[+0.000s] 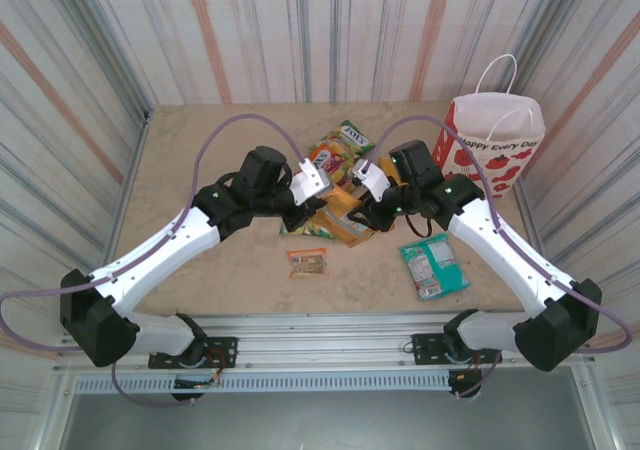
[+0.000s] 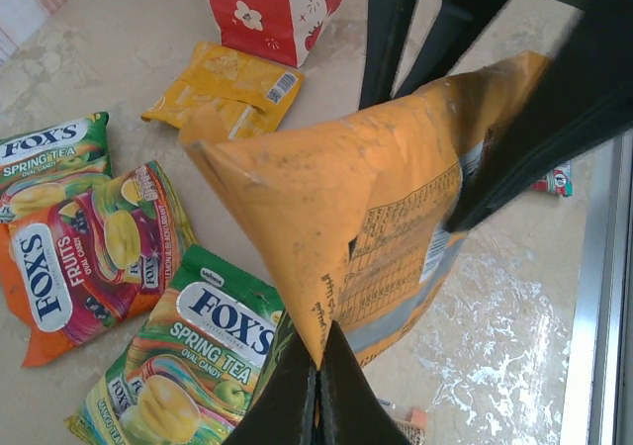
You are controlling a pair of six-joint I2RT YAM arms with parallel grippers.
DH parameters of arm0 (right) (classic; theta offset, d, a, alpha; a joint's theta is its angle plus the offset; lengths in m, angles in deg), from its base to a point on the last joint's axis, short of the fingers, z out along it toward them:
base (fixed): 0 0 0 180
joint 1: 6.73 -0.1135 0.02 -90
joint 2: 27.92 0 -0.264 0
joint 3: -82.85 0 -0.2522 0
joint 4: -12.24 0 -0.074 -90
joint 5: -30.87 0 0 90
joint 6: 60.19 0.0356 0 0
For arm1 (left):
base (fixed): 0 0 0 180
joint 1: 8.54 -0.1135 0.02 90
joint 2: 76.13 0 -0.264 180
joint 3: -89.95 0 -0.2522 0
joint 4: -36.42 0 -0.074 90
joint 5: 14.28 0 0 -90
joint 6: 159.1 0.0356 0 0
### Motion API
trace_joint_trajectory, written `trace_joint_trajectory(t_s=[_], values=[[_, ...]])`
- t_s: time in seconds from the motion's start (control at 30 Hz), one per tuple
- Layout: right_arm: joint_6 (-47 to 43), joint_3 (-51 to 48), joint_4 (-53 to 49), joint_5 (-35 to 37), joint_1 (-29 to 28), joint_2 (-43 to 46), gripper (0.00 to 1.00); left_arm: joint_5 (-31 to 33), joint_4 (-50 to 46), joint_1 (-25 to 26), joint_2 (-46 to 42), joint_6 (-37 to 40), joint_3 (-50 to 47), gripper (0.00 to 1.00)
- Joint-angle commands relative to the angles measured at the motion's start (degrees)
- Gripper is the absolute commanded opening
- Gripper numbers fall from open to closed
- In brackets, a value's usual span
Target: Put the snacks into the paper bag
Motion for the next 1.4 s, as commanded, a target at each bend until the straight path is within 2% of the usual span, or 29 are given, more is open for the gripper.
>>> trace_joint_trajectory(t_s=[0.0,0.03,0.1,0.17,0.3,0.4,0.6,0.87,1.03,1.37], values=[[-5.33,2.35,-1.15,-0.54,-0.4,-0.03,0.24,-0.62,0.8,-0.12,-1.38,0.44,2.15,0.0],[-6.44,2.42,-1.29,-0.54,-0.4,0.17,0.17,-0.28,0.65,-0.12,-1.47,0.43,2.39,0.0],[-8.5,2.91,-1.91,0.0,-0.4,0.68,0.1,0.81,-0.16,-0.16,-1.41,0.62,3.16,0.0],[-10.11,4.06,-2.92,1.43,-0.27,1.12,0.06,2.74,-0.73,-0.12,-1.39,0.31,4.18,0.13],[-15.65,8.96,-7.46,3.28,1.18,1.5,0.02,8.02,-1.22,-0.21,-1.51,-1.29,6.15,0.5],[-21.06,14.59,-10.88,3.89,4.56,1.15,0.02,11.55,-1.13,-1.43,-1.47,-4.48,7.4,0.6],[-32.01,26.32,-11.47,5.64,15.65,-1.07,0.0,10.41,0.01,-5.48,-2.06,-7.51,7.42,0.61],[-38.56,41.07,-7.92,5.05,27.99,-7.65,0.0,8.49,0.06,-7.97,0.09,-7.49,7.63,0.61],[-42.61,44.42,-4.77,2.09,34.62,-10.13,0.0,6.89,0.53,-8.31,2.96,-7.74,8.9,0.6],[-52.66,43.91,-9.39,9.05,42.26,-12.96,0.0,4.62,0.34,-8.39,7.64,-8.42,10.99,0.59]])
